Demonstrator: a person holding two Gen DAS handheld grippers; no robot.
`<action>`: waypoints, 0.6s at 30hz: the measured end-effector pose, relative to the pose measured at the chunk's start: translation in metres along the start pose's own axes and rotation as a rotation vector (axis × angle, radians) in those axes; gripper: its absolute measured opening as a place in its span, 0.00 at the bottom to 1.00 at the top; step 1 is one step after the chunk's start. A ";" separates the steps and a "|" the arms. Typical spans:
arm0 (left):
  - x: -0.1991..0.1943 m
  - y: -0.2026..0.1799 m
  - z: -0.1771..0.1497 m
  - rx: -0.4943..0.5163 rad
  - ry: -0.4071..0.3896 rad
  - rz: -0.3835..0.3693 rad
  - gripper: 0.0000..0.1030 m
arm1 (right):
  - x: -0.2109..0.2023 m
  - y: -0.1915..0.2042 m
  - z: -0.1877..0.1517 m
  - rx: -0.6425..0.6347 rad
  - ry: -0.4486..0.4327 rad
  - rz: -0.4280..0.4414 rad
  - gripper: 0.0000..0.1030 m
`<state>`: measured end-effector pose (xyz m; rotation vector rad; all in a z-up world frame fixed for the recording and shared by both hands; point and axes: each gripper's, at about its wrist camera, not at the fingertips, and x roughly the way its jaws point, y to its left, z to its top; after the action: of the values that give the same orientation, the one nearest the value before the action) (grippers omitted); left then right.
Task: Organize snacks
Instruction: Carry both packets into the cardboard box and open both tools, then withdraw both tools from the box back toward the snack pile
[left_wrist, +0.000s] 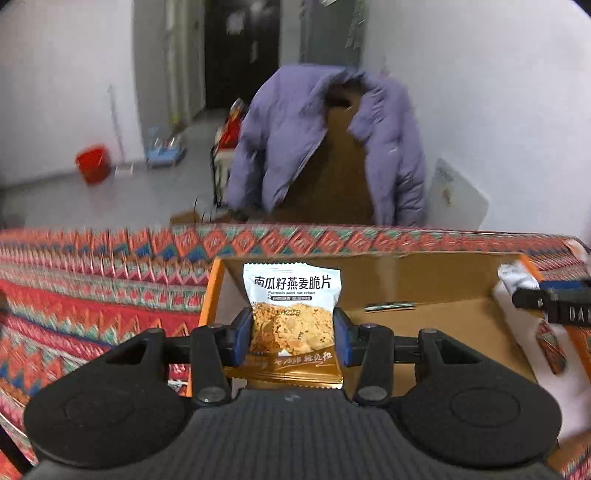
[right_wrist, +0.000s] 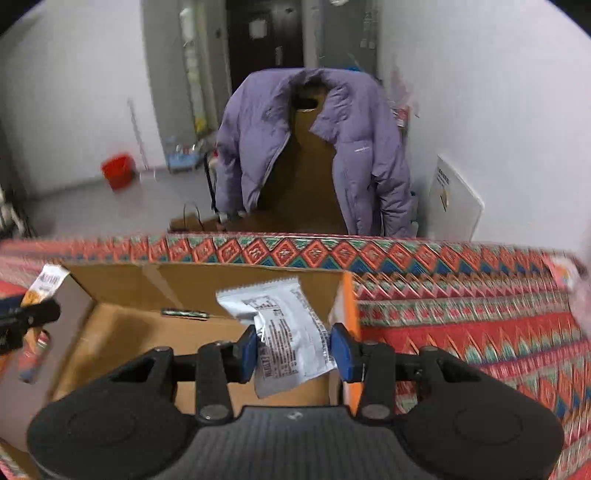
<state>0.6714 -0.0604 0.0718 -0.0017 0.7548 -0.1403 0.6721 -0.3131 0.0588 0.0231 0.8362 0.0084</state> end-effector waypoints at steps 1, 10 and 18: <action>0.008 0.005 -0.002 -0.022 0.020 0.008 0.44 | 0.008 0.006 0.001 -0.023 0.018 -0.006 0.40; 0.006 0.022 0.014 -0.034 0.007 -0.047 0.78 | 0.023 0.038 -0.006 -0.157 0.030 -0.054 0.75; -0.073 0.039 0.025 -0.028 -0.058 -0.041 0.83 | -0.065 0.028 0.009 -0.140 -0.072 -0.029 0.82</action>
<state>0.6409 -0.0134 0.1382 -0.0474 0.6994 -0.1685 0.6351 -0.2867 0.1138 -0.1194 0.7624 0.0382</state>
